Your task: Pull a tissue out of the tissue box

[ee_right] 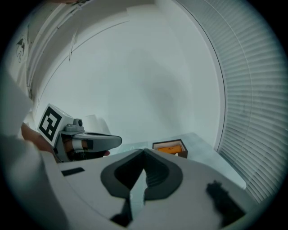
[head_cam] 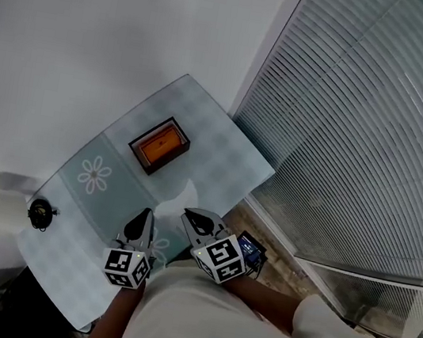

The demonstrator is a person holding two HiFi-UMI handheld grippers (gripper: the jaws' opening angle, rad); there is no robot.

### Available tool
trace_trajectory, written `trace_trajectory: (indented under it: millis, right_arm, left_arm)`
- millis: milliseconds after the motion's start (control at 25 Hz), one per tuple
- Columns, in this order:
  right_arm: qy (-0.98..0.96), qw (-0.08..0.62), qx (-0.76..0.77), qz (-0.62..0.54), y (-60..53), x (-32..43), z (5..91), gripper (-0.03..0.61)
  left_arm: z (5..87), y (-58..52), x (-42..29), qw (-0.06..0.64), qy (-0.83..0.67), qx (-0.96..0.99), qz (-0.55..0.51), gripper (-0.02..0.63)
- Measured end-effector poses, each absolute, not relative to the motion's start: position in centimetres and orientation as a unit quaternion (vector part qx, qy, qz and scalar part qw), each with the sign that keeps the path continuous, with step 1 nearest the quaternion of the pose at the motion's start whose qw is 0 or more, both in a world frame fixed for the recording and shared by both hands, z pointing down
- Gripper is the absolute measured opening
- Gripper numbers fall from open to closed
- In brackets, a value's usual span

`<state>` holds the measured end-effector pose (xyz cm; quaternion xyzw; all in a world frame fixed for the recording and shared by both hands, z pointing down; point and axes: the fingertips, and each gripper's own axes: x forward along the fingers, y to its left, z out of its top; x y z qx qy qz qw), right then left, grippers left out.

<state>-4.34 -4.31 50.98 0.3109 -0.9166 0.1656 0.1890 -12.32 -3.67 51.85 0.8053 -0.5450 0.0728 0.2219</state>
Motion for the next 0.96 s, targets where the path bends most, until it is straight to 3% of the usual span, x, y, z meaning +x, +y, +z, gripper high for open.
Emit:
trace_trajectory:
  millis: [960]
  right_arm:
    - [-0.918,0.198,0.304,0.159,-4.7,-5.1,51.4,0.012]
  left_arm:
    - [52.3,-4.0,-11.1,0.226,-0.527,0.816,0.076,0.005]
